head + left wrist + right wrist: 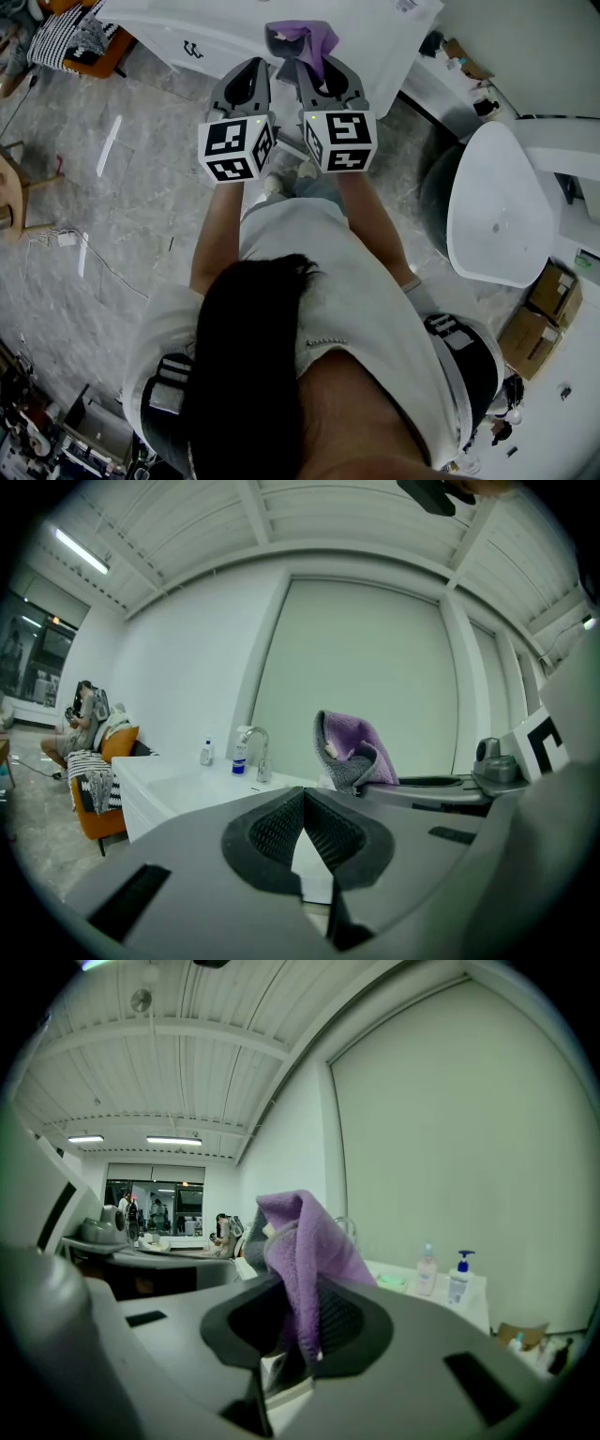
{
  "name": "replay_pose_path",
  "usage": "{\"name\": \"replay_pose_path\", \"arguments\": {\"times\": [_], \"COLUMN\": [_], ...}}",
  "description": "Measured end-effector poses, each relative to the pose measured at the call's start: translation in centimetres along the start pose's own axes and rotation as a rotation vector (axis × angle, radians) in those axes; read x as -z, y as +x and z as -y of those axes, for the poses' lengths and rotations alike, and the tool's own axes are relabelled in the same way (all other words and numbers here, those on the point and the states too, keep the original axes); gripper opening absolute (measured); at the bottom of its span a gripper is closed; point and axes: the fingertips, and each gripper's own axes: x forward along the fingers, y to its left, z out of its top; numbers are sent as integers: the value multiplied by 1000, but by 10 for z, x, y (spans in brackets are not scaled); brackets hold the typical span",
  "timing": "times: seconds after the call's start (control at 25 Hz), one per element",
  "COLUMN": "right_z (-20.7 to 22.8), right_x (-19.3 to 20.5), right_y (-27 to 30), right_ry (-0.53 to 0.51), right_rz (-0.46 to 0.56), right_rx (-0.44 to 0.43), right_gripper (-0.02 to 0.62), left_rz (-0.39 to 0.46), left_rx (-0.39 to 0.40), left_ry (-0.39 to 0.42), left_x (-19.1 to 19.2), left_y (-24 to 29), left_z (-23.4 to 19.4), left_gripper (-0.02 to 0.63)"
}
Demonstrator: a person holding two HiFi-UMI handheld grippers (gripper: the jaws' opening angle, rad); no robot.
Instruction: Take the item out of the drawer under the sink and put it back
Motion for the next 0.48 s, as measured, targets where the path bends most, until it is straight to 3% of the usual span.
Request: {"name": "replay_pose_path", "arguments": {"times": [0.16, 0.48], "right_z": [1, 2], "right_x": [1, 3], "right_y": [1, 2], "right_ry": [-2, -6], "right_rz": [-4, -6], "right_rx": [0, -9], "right_gripper": [83, 83], "left_rz": [7, 10], "left_rx": [-8, -13], "left_ry": [32, 15], "left_x": [-3, 0], "left_y": [0, 2], "left_z": [1, 2], "left_gripper": [3, 3]}}
